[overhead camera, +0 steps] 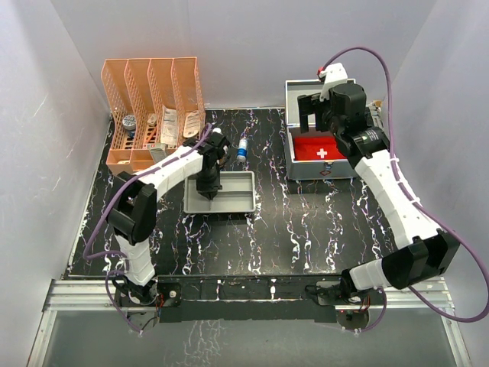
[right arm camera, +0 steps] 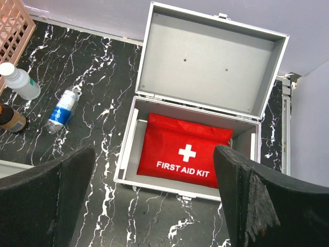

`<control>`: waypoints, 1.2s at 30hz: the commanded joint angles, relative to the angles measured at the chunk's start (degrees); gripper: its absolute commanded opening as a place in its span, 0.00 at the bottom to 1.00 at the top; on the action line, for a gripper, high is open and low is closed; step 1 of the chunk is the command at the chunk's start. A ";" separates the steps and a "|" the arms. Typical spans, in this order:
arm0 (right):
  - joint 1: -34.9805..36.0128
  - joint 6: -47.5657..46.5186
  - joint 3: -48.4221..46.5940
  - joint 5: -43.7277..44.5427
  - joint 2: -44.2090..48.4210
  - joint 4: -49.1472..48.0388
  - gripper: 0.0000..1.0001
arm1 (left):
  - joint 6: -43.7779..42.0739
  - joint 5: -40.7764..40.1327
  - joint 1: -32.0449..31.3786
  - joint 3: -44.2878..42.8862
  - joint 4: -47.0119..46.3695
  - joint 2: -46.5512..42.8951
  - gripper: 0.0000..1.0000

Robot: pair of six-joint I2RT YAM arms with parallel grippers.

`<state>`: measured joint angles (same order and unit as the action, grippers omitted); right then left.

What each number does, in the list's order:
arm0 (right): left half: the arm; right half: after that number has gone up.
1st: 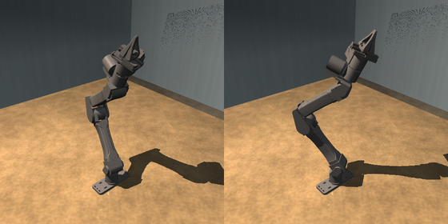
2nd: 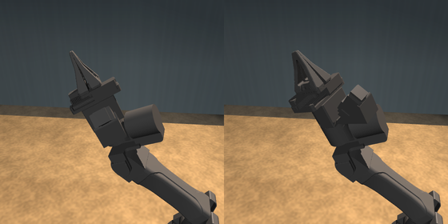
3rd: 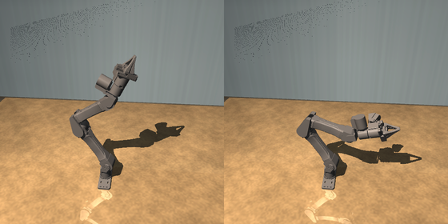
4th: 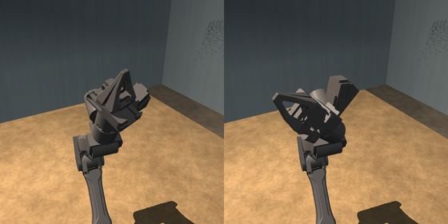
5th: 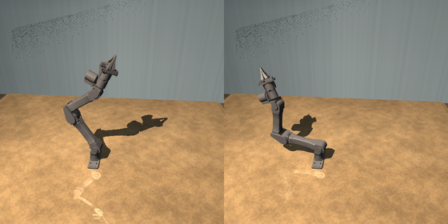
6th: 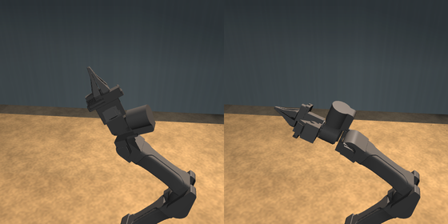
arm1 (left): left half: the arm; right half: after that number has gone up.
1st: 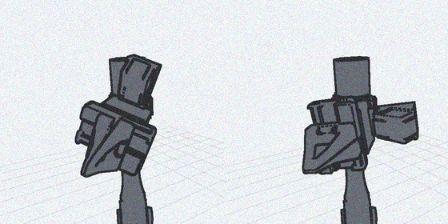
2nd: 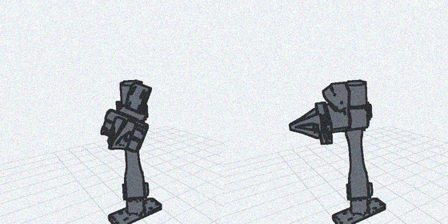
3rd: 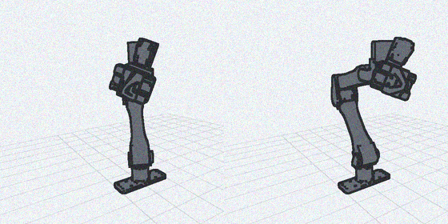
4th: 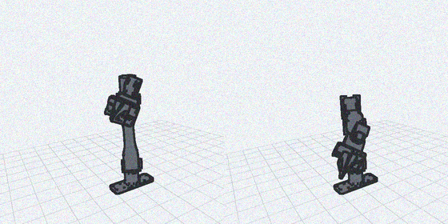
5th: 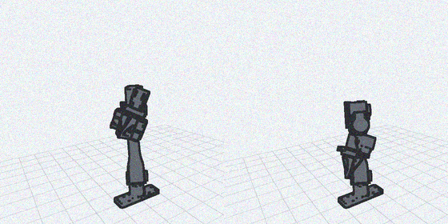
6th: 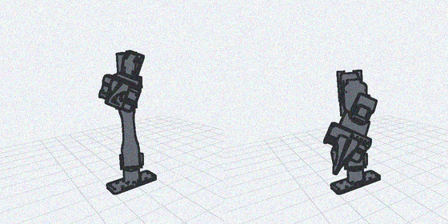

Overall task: Organize the medicine kit
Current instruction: Place the medicine box compartment at the center of the board.

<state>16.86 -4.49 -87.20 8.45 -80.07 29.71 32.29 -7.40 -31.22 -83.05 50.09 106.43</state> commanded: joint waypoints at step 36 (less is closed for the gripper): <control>-0.95 1.49 8.80 0.14 6.87 -3.29 0.98 | -1.79 1.22 -4.81 4.45 -2.66 -8.75 0.59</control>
<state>16.32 -3.07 -78.83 8.64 -74.28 29.78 33.82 -4.03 -35.77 -75.68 46.78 102.17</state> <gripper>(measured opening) 0.983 0.570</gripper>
